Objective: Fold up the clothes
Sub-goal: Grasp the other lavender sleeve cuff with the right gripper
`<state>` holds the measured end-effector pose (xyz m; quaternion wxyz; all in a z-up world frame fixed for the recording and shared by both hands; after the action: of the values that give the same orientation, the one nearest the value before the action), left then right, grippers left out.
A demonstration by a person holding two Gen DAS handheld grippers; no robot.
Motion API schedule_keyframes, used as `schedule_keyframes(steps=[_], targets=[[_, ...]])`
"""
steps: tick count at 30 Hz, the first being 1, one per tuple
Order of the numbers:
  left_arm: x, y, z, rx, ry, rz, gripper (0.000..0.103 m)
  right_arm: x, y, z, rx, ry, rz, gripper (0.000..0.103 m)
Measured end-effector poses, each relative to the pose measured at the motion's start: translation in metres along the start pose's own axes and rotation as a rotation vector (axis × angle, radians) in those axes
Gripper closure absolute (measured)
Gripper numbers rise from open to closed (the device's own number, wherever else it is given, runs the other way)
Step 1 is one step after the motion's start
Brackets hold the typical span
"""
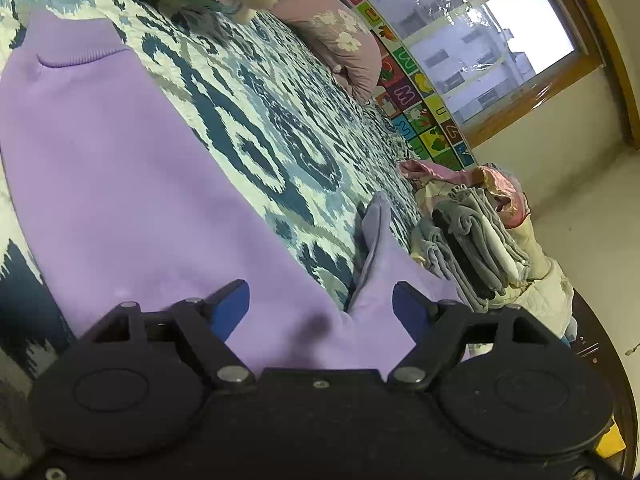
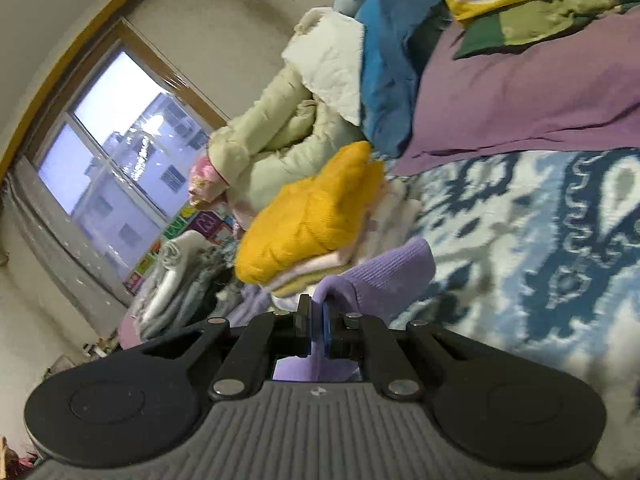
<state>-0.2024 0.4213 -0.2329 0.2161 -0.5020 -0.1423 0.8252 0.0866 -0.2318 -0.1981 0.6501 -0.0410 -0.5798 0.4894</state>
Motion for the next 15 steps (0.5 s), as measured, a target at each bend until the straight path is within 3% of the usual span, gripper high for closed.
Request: schedule_keyframes(steps=[11,14,15], targets=[[-0.003,0.003,0.005,-0.001,-0.003,-0.002,0.024,-0.032,0.01,-0.003,0.049,0.094,-0.083,0.095],[-0.004,0.005,0.009,-0.006,-0.001,0.002,0.024,-0.044,0.012,-0.007,0.067,0.12,-0.13,0.083],[-0.005,0.005,0.011,-0.006,0.003,0.004,0.024,-0.048,0.013,-0.007,0.069,0.117,-0.16,0.073]])
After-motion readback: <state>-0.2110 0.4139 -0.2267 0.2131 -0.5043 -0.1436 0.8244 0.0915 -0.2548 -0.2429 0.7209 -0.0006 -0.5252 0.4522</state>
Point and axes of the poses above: each gripper's, at about its wrist camera, not at the fingertips, and z roughly against the way its jaws point, x to its left, y to its underside, the point moved 6 cm from there along -z, roughly the way its jaws point, and after that the axes turned 7 degrees about x, right-handed, at the moved point
